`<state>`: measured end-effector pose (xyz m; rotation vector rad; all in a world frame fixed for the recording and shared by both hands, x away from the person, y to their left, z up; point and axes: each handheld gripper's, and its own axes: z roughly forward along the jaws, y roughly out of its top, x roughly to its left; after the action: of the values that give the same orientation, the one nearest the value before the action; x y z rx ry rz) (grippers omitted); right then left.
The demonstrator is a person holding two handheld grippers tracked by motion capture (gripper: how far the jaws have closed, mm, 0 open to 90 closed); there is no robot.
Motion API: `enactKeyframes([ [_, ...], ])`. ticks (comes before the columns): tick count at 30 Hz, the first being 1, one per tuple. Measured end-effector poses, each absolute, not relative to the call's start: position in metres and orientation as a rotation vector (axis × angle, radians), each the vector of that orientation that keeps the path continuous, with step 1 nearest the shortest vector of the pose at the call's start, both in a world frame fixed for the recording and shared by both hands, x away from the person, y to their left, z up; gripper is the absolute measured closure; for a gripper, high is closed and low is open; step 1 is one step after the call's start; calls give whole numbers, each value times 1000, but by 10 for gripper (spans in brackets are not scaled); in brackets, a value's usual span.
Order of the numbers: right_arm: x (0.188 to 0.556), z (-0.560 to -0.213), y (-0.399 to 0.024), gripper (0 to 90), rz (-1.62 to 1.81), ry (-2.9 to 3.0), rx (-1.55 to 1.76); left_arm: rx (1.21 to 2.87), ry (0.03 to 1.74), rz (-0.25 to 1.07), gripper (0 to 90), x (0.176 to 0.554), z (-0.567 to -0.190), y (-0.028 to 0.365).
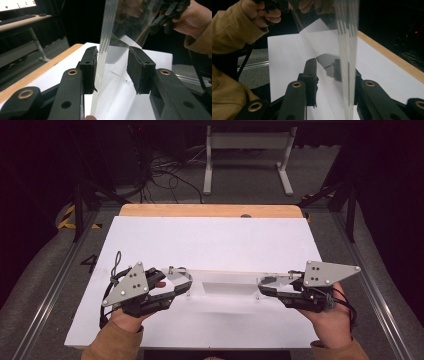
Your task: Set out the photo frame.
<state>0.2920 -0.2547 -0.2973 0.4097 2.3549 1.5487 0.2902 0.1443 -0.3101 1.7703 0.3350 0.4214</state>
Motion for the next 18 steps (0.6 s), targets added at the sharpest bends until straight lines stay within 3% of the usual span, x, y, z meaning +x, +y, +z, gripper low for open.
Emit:
enactKeyframes([
  [7, 306, -308, -257, 615, 1618, 2259, 470, 1811, 401, 431, 556, 309, -327, 140],
  [18, 324, -320, -255, 599, 1628, 2204, 514, 1823, 438, 443, 557, 327, -344, 136],
])
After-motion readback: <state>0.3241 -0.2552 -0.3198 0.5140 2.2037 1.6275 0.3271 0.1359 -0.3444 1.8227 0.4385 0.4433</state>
